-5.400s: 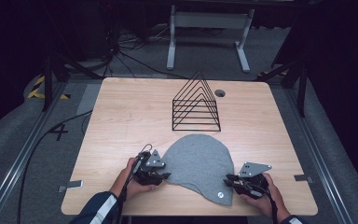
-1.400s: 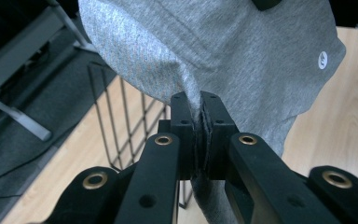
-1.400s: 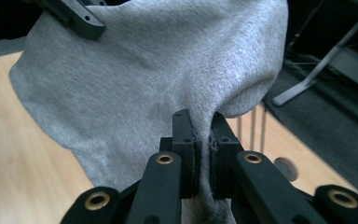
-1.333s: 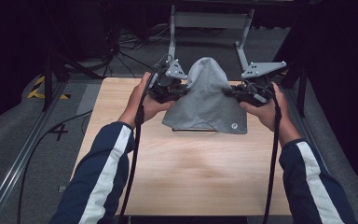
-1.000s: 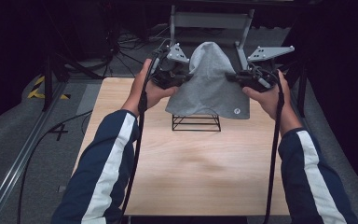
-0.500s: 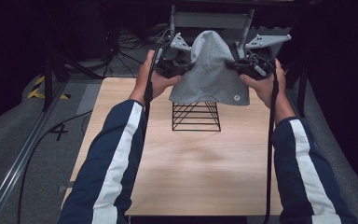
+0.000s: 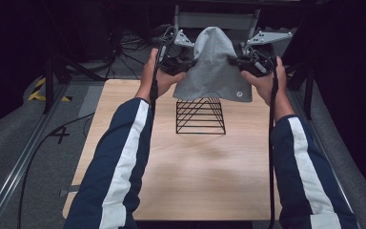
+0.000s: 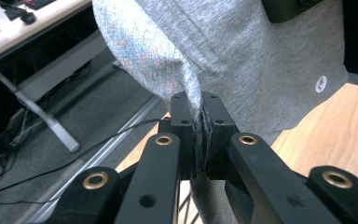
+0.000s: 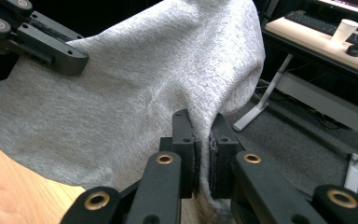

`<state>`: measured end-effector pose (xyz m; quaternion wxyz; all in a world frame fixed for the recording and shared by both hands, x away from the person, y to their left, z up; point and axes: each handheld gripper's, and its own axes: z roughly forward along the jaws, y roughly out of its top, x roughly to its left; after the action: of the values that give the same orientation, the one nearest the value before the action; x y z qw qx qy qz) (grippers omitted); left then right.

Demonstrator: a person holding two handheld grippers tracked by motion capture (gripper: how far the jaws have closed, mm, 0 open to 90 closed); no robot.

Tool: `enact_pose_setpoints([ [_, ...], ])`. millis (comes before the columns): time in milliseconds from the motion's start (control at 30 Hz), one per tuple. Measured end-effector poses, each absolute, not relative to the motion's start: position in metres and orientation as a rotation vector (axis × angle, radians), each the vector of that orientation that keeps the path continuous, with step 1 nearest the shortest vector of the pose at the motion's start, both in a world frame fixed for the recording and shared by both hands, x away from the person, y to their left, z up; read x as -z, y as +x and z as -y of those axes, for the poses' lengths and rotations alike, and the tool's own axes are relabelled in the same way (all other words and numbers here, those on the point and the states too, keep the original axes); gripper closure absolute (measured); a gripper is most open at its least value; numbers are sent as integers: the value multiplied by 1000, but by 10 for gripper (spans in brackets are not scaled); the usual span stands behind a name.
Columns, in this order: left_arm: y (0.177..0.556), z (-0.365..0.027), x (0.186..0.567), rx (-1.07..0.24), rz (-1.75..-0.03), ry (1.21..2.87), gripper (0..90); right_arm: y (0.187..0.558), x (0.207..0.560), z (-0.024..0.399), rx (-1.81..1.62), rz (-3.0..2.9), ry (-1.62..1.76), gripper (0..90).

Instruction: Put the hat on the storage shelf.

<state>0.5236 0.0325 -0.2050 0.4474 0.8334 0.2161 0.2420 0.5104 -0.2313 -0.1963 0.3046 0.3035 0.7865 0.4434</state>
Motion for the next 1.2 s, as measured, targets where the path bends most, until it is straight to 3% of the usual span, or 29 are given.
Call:
enact_pose_setpoints([
  [567,536,-25,216,-577,-538,2073,853,526,210,231,-1231,-2076,822,844],
  [1200,500,-45,223,-543,-434,2015,853,491,218,232,-1284,-2122,710,845],
])
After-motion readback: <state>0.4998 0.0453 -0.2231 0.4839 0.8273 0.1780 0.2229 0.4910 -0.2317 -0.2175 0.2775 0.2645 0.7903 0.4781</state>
